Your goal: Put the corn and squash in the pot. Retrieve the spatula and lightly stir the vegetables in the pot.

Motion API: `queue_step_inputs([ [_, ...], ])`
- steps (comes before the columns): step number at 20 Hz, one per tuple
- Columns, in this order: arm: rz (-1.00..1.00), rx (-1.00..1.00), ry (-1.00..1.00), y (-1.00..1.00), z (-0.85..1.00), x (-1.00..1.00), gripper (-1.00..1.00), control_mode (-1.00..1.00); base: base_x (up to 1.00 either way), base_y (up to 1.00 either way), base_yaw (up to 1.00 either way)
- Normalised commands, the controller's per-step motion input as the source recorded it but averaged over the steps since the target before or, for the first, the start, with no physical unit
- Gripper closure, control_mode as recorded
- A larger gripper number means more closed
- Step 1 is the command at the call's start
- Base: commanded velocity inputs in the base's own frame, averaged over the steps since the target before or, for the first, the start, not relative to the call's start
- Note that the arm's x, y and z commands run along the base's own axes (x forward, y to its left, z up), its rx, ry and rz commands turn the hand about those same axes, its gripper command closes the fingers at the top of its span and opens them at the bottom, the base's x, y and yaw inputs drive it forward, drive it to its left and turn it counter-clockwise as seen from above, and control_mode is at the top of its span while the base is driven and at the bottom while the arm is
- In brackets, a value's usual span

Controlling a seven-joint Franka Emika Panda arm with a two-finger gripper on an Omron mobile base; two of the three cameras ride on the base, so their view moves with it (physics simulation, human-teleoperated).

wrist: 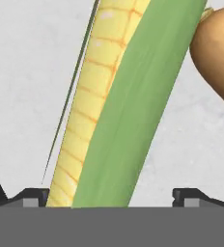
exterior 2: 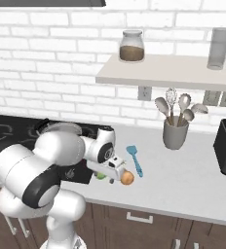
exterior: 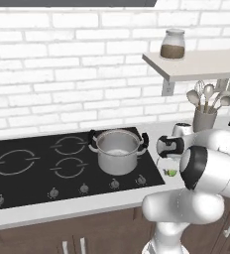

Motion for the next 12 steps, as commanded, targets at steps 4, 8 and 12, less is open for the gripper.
queue_step_inputs([
  [4,-0.08,0.0,0.0,0.0,-0.31,0.49,-1.0,-1.0,0.0,0.0,0.0],
  [8,-0.04,0.0,-0.01,0.0,-0.21,0.11,-1.0,-1.0,0.0,0.0,0.0],
  [12,-0.07,0.0,-0.01,0.0,-0.09,-0.02,1.0,-1.0,0.0,0.0,0.0],
])
